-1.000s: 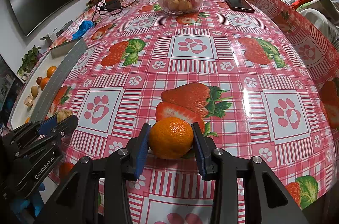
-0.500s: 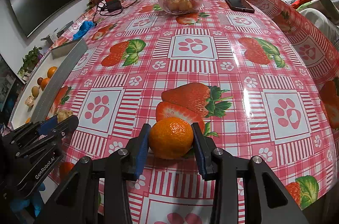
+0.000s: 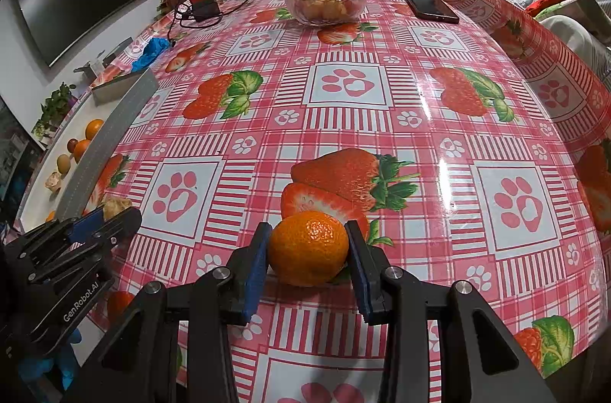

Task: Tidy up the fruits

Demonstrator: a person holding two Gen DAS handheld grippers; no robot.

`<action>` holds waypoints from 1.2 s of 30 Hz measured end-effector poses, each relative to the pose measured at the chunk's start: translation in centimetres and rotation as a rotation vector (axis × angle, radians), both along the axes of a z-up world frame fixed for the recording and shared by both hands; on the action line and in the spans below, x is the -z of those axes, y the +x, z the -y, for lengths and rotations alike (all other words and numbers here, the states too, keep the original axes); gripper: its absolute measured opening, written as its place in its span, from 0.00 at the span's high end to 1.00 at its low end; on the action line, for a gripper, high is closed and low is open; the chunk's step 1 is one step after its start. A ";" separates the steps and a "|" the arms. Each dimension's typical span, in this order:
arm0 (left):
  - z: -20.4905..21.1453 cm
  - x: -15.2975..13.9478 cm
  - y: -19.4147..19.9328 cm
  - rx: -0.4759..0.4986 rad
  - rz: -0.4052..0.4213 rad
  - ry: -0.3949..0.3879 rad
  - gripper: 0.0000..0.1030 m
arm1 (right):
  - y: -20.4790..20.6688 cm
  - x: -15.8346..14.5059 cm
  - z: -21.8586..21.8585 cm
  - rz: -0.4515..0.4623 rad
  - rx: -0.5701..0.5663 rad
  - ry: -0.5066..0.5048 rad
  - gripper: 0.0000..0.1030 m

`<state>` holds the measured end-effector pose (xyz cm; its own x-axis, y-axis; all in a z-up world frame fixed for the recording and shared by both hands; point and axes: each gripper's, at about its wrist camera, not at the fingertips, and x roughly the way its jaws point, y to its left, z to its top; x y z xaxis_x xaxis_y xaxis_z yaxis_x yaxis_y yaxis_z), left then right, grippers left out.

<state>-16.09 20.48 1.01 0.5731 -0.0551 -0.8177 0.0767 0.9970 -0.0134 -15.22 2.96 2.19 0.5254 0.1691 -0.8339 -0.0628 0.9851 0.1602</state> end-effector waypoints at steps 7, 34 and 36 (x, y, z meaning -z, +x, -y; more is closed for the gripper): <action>-0.1 0.0 0.2 0.007 -0.013 -0.011 0.73 | 0.1 0.0 0.0 -0.005 -0.003 0.004 0.61; -2.9 -4.7 -1.0 0.078 -0.018 -0.160 0.73 | -0.3 -1.3 1.8 -0.073 0.042 0.126 0.61; -3.3 -5.2 -1.0 0.070 -0.008 -0.162 0.73 | -0.3 -1.9 1.3 -0.064 0.028 0.114 0.61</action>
<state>-17.07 23.79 6.20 0.5570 -0.2265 -0.7990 0.1455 0.9738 -0.1747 -15.56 1.67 4.05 0.4772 0.2513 -0.8421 -0.0220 0.9614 0.2744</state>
